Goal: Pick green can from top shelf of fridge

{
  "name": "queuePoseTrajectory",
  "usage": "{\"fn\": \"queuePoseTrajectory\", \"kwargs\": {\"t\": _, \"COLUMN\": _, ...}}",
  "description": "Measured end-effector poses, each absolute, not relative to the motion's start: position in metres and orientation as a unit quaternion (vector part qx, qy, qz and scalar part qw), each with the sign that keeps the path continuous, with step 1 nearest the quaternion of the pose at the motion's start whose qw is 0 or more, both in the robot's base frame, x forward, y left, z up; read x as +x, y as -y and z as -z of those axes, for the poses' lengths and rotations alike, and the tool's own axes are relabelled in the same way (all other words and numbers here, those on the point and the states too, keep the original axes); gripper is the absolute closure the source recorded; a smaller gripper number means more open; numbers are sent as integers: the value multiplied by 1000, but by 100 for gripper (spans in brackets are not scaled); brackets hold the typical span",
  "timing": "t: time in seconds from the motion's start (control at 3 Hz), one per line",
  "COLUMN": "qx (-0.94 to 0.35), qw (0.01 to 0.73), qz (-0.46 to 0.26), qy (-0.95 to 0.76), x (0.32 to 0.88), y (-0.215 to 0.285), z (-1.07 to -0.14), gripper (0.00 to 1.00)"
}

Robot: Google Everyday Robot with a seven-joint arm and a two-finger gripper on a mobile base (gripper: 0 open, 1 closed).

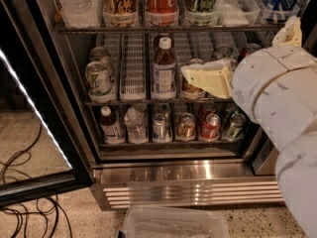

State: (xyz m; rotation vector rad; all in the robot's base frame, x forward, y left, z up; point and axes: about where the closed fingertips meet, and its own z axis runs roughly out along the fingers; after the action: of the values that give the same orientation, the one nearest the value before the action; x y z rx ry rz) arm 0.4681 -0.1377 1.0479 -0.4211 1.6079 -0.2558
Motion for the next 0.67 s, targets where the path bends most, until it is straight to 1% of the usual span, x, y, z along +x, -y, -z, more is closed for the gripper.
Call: {"fn": "queuePoseTrajectory", "kwargs": {"t": 0.67, "qx": -174, "qw": 692, "qz": 90, "qy": -695, "x": 475, "y": 116, "z": -1051, "gripper": 0}}
